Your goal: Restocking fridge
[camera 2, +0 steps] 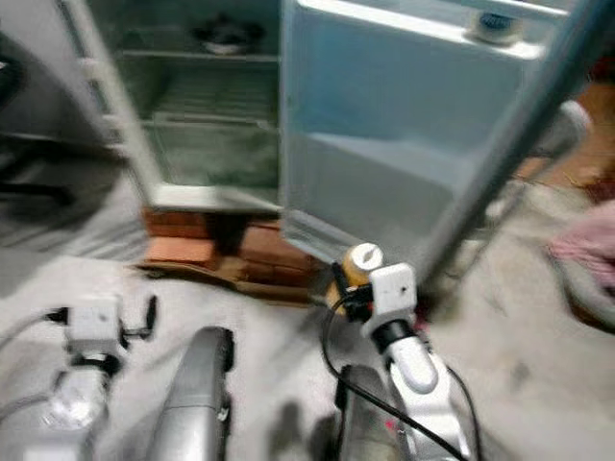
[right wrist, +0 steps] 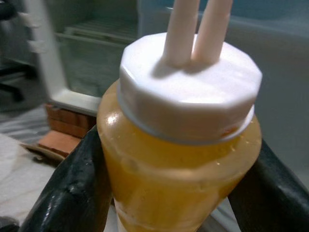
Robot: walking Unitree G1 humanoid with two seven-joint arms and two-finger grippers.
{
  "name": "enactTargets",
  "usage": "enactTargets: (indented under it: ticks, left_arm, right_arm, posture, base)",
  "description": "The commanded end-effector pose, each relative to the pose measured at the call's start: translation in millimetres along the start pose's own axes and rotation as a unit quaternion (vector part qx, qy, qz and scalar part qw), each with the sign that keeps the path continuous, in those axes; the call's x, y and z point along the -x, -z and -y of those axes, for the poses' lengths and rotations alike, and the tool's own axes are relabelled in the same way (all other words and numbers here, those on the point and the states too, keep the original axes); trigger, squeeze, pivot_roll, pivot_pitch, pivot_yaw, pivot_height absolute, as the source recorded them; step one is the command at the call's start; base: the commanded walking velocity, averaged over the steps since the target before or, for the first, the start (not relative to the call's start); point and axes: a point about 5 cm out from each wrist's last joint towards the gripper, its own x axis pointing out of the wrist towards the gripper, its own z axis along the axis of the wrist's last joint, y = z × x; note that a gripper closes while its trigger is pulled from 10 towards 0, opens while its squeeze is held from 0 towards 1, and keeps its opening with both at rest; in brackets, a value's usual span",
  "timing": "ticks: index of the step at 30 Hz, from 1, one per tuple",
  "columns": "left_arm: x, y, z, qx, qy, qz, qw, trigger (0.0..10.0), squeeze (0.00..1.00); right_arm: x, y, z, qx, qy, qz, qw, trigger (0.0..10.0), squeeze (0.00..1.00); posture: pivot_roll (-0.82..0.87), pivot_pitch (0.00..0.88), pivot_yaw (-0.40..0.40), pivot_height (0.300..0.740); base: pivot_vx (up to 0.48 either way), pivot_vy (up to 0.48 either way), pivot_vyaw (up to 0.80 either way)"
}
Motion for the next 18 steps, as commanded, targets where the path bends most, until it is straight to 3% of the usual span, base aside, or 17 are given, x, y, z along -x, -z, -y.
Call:
enactTargets:
  ticks: [1,9,18]
  left_arm:
    - [2.3,-4.8,6.0,0.006,0.01,0.013,1.0,10.0,0.0]
    - [1.9,-6.2,7.2,0.006,0.014,0.017,1.0,10.0,0.0]
    - [1.3,-6.4,7.8,0.008,0.018,0.017,1.0,10.0,0.0]
  right_arm:
    - [-1.4,-5.3,7.3,0.013,0.012,0.01,1.0,10.0,0.0]
    - [-5.7,-7.7,9.6,0.022,0.02,0.017,0.999,10.0,0.0]
    - [-9.0,-10.2,10.6,0.027,0.026,0.022,0.999,10.0,0.0]
  posture:
    - [0.08,0.152,-0.041,0.584]
    - [0.08,0.152,-0.041,0.584]
    - [0.08,0.151,-0.042,0.584]
  base:
    - [0.0,0.0,0.0]
    - [0.0,0.0,0.0]
    - [0.289,0.0,0.0]
